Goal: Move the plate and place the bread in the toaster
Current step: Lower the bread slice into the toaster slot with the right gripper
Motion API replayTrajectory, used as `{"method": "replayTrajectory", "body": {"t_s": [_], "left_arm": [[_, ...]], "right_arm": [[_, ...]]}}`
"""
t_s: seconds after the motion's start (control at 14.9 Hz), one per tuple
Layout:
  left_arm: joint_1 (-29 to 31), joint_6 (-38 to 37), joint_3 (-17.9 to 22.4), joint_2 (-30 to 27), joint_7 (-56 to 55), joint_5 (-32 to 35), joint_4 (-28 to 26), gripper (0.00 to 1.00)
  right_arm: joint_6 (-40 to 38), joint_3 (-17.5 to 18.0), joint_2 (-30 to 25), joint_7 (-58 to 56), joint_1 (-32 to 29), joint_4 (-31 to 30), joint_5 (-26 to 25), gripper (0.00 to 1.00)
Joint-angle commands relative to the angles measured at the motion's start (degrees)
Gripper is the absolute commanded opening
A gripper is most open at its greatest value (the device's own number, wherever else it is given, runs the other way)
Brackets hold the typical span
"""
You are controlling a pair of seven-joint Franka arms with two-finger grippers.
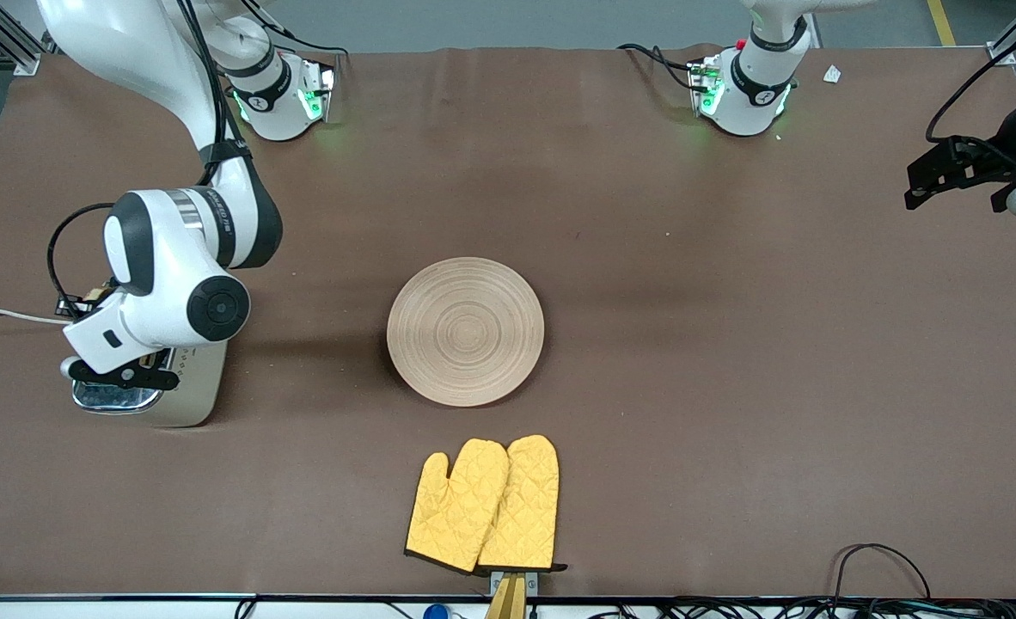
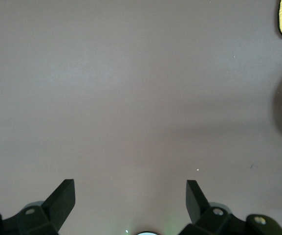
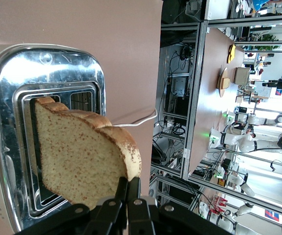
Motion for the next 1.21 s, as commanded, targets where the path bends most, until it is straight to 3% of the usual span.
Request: {"method": "replayTrajectory", "body": {"t_s": [0.0, 0.07, 0.2, 0.27, 0.4, 0.6, 0.87, 1.0, 1.14], "left_arm": [[1.1, 0.6, 0.0, -0.2, -0.3, -1.8, -0.1, 1.0], [1.1, 0.7, 0.0, -0.2, -0.3, -1.8, -0.1, 1.0], [1.2, 0.7, 0.0, -0.2, -0.1, -1.9, -0.1, 1.0], [1.2, 0.6, 0.0, -0.1, 0.0, -2.3, -0.1, 1.0], [1.2, 0.7, 0.0, -0.1, 0.0, -2.4, -0.1, 1.0], [1.2, 0.7, 0.0, 0.0, 0.0, -2.3, 0.0, 1.0], [1.2, 0.7, 0.0, 0.2, 0.8, -2.3, 0.1, 1.0], [1.2, 0.6, 0.0, 0.3, 0.8, -2.2, 0.2, 1.0], [1.2, 0.6, 0.0, 0.3, 0.8, -2.2, 0.2, 1.0]], "right_arm": [[1.3, 0.7, 0.7, 1.0, -1.3, -0.6, -0.7, 0.06], [1.4, 0.7, 1.5, 1.0, -1.5, -0.4, -0.7, 0.15], [1.5, 0.8, 2.6, 1.0, -2.1, 0.6, -0.7, 0.86], [1.7, 0.8, 2.5, 0.9, -2.5, 1.4, 0.0, 1.0], [1.1, 0.9, 2.4, 0.4, -1.9, 6.3, 4.2, 1.0], [0.8, 0.9, 0.9, -0.5, -2.1, 15.1, 19.2, 1.0], [0.9, 0.5, -3.8, -1.4, -4.0, 16.7, 34.2, 1.0], [0.8, 0.6, -5.7, -2.2, -5.8, 18.1, 37.7, 1.0], [0.8, 0.5, -7.2, -4.9, -11.4, 18.2, 46.6, 1.0]]}}
